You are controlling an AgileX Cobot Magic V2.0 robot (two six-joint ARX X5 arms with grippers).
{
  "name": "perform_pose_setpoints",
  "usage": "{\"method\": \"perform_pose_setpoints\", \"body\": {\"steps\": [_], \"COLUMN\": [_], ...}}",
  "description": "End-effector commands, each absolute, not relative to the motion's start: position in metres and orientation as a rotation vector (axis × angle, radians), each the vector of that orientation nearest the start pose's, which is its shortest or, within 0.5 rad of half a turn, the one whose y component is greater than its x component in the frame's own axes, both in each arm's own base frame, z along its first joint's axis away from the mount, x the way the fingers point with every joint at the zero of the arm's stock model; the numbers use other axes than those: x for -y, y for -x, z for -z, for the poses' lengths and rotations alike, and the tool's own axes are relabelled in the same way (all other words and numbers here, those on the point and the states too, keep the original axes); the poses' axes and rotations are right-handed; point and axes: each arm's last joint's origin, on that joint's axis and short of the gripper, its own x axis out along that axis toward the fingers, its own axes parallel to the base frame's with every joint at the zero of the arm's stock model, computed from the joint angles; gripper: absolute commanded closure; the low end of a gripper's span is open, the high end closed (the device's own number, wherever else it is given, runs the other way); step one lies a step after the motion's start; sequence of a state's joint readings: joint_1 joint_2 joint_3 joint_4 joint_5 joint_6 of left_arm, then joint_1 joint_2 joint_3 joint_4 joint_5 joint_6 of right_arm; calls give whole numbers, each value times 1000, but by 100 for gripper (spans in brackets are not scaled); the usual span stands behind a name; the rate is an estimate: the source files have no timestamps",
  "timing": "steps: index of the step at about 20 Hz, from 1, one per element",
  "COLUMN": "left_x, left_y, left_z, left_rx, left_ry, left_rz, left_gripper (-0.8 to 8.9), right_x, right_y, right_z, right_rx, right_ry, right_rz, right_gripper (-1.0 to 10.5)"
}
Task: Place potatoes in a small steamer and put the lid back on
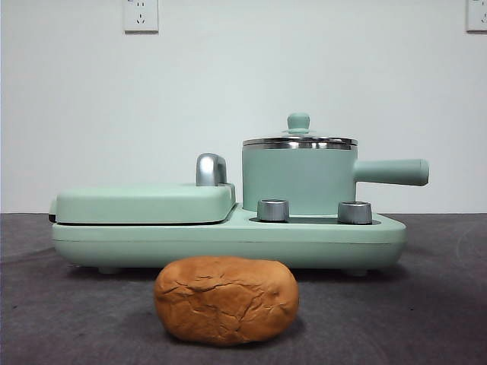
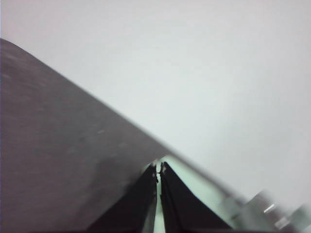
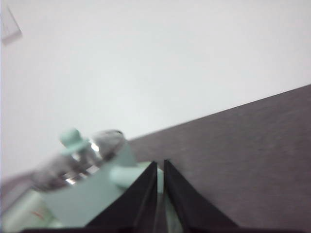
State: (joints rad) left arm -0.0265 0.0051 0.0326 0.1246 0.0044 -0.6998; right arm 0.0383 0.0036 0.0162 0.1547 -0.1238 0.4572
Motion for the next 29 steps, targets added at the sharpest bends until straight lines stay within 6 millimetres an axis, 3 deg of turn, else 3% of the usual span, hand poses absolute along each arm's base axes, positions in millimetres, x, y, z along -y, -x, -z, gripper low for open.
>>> {"method": "perform_pose_setpoints", "body": {"steps": [1, 6, 10, 14, 19, 25, 29], "left_x": [3, 5, 6, 6, 7, 12, 15], "left_y": [-94, -88, -78, -65, -52, -62, -78], "left_z": [-190, -210, -236, -273, -318, -352, -359], "left_rx": [193, 340, 378, 334, 198, 49, -56], "left_ry": [829, 806, 815, 761, 560, 346, 240], "left_rz": [151, 287, 340, 315, 280, 392, 479], "left_gripper": [804, 804, 804, 804, 804, 804, 804], "right_x": [-8, -11, -10, -10, -13, -19, -22], "right_y": [-93, -87, -78, -68, -61, -72, -83], "right_z": [-191, -209, -235, -268, -308, -332, -335], "right_rx": [184, 289, 306, 280, 224, 97, -2], "right_ry": [-580, -645, -692, -682, -561, -332, -224], "right_rz": [-270, -405, -432, -433, -521, -649, -714], "right_gripper": [928, 932, 933, 934, 934, 934, 934]}}
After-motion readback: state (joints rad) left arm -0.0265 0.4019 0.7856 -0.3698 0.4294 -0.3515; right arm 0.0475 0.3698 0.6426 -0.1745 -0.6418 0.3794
